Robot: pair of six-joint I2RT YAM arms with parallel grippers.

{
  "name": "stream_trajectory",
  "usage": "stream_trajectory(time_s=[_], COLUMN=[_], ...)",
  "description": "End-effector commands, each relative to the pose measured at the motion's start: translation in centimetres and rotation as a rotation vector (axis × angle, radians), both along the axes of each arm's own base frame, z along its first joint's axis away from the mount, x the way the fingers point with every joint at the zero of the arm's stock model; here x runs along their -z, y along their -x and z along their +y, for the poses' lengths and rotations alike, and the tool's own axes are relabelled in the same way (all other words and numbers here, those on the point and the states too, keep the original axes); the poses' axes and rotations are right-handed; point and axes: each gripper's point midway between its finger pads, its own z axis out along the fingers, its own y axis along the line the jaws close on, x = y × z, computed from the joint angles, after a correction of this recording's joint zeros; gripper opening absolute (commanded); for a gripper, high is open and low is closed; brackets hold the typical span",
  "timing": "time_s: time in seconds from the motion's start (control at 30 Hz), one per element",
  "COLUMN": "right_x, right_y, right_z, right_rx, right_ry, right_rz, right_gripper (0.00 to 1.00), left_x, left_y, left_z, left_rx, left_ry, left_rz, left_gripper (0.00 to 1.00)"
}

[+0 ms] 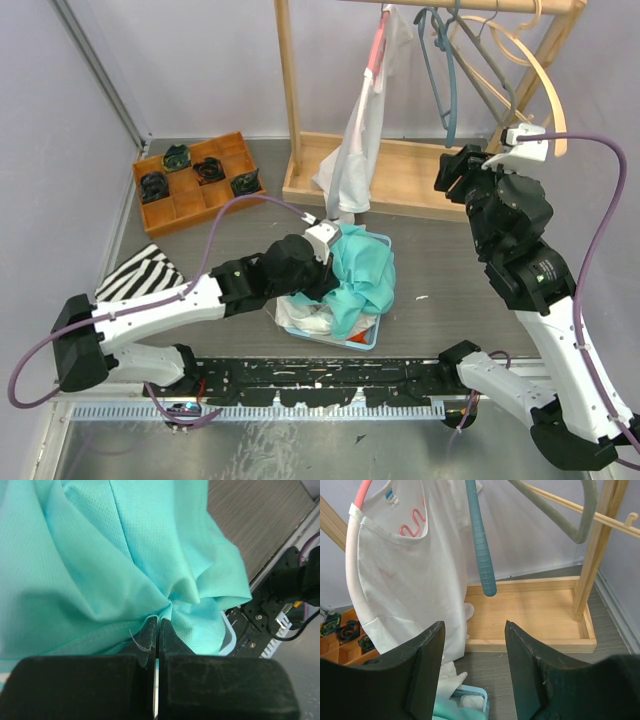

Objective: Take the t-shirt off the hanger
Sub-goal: Place the T-shirt in the bin.

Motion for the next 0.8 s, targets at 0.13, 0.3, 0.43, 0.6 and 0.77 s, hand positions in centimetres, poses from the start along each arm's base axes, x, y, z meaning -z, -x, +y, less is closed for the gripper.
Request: stream_trajectory(time_s=[0.13, 0.3, 0.43, 0.6, 0.77], right_x=[-1.8, -1.6, -1.9, -3.4, -6.3], right_y=[-0.1, -0.3, -0.6, -1.7, -3.3], right_z=[2.0, 2.6, 2.9, 4.2, 6.2], right_rx=[-0.102, -0.131, -0.141, -0.182, -0.244], right_ry=[-0.046, -0.041, -0.038, -0.034, -0.043], right_rz=[-0.088, -0.081, -0.086, -0.098, -0.128], right_gripper=[0.57, 0.57, 0.57, 0.58, 0.59], left_x=[5.0, 9.1, 11.3, 8.9, 3.6], left_y=[-1.3, -1.2, -0.7, -0.5, -0.6], left_z=[-2.4, -2.5, -2.1, -1.8, -0.8], left_rx=[-0.023, -0.032, -0.041, -0.036, -0.016], left_ry=[-0.060, -0.132, -0.178, -0.157, -0.148], left_rz=[0.033, 0.092, 0.138, 0.127, 0.060], left_gripper=[0.00, 0.00, 0.00, 0.00, 0.25])
